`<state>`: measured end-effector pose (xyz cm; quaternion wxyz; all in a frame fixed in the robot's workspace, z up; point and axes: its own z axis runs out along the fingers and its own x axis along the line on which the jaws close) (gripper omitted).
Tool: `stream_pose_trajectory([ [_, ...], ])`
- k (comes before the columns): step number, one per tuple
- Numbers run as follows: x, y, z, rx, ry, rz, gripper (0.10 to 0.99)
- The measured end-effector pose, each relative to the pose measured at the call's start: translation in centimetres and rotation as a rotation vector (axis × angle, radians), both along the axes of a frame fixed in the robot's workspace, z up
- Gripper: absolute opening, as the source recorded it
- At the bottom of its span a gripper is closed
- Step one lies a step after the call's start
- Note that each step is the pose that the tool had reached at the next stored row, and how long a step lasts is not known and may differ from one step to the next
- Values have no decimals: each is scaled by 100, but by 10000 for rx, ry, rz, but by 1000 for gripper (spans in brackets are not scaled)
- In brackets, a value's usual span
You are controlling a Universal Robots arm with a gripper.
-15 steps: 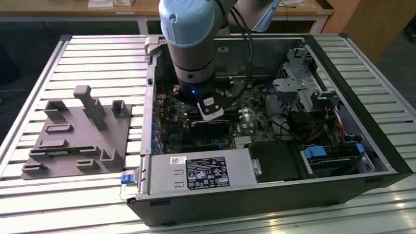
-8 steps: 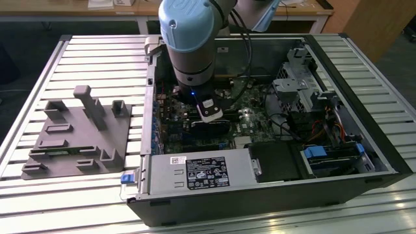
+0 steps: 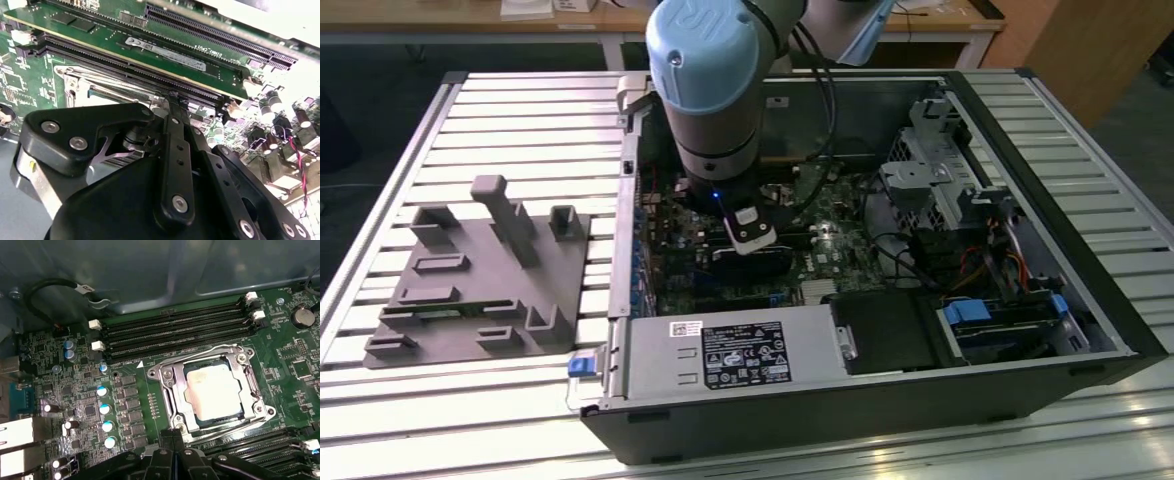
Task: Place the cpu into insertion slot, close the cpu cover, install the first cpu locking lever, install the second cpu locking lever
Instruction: 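Install the second cpu locking lever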
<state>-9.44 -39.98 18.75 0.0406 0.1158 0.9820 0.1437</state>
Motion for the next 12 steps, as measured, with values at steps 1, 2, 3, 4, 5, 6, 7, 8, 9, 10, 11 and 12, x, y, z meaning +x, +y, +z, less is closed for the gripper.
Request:
stream_pose_trajectory([
  [1,1,1,7,5,-4,0,106],
  [2,1,1,22,7,-4,0,106],
  [3,1,2,43,11,-6,0,106],
  [4,1,1,72,5,-2,0,106],
  [5,0,1,104,3,-2,0,106],
  [6,0,1,137,1,-2,1,106],
  [7,1,1,170,-1,-2,0,106],
  [8,0,0,198,-2,-1,-1,106],
  [9,0,0,220,-5,-1,-3,106],
  [10,1,0,233,-14,0,-9,106],
  [11,6,1,234,-28,-3,-18,106],
  [12,15,1,235,-76,-3,-40,106],
])
